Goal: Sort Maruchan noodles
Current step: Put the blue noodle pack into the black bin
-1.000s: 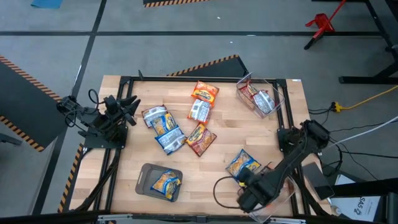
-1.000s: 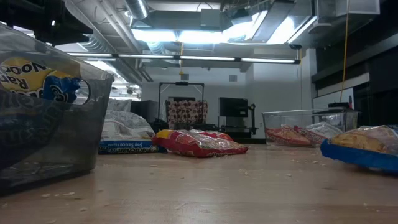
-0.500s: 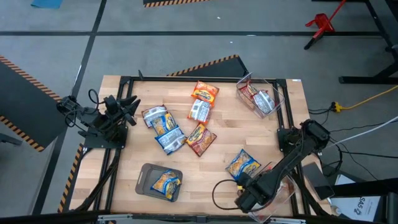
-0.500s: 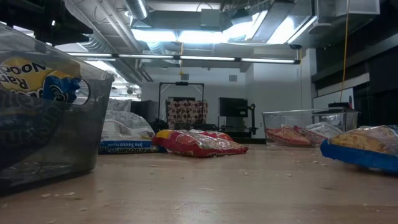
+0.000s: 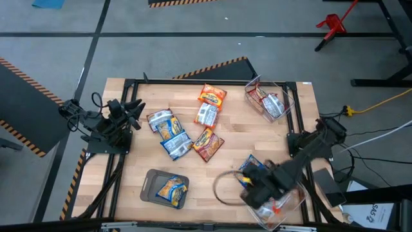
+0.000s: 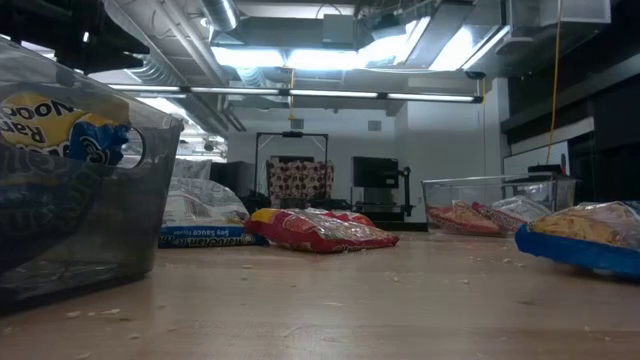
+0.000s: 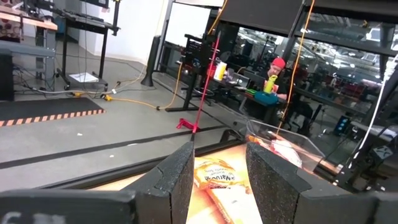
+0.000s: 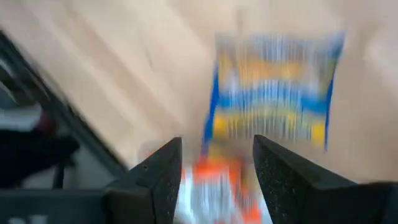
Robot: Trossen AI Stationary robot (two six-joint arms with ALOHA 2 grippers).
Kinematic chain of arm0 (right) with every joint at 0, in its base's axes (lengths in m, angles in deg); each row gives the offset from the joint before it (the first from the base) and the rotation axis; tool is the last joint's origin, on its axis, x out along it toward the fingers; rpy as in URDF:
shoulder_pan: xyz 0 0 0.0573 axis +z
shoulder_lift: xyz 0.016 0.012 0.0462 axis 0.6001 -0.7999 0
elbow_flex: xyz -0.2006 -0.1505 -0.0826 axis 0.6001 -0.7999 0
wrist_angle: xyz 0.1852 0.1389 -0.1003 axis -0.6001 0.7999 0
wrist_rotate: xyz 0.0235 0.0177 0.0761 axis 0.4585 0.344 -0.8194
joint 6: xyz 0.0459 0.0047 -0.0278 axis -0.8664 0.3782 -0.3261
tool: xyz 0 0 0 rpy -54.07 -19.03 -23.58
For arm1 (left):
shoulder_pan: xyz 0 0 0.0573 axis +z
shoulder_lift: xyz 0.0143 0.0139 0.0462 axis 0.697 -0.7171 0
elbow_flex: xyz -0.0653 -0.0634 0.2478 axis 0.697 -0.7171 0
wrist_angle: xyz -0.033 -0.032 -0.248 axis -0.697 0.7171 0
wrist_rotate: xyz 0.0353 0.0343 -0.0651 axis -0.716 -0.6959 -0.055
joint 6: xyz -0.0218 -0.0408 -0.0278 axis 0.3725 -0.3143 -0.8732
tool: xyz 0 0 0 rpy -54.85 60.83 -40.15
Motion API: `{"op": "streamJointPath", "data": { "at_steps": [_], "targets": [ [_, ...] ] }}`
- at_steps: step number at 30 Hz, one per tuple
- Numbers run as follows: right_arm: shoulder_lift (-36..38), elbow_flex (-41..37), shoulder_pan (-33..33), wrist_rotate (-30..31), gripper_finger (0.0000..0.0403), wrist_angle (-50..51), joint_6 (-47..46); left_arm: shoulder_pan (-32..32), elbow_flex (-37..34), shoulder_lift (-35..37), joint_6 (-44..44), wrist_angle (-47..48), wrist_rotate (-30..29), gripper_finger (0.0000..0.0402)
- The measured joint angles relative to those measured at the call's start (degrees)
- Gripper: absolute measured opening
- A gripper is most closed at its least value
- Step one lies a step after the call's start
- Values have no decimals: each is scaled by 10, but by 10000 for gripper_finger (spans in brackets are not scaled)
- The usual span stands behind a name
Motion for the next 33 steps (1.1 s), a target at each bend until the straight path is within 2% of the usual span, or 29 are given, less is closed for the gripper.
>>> {"op": "streamJointPath", "data": {
  "at_steps": [2,4,8,12,15,20,24,33],
  "targets": [
    [0,4,-37,24,184,-22,72,0,0,0,-3,0,0,140],
    [-3,4,-82,14,195,-54,158,0,0,0,-3,0,0,140],
    [-22,2,-152,-69,247,-38,280,0,0,0,-4,0,0,140],
    [-32,-32,-168,-151,309,-32,349,0,0,0,-4,0,0,140],
    [-38,-70,-165,-151,337,-56,389,0,0,0,-3,0,0,140],
    [-38,-136,-160,-114,348,-154,422,0,0,0,-3,16,0,140],
    [-38,-182,-160,-123,348,-236,426,0,0,0,-3,21,0,140],
    [-38,-241,-160,-129,348,-269,457,0,0,0,-3,27,-5,140]
  ]
}}
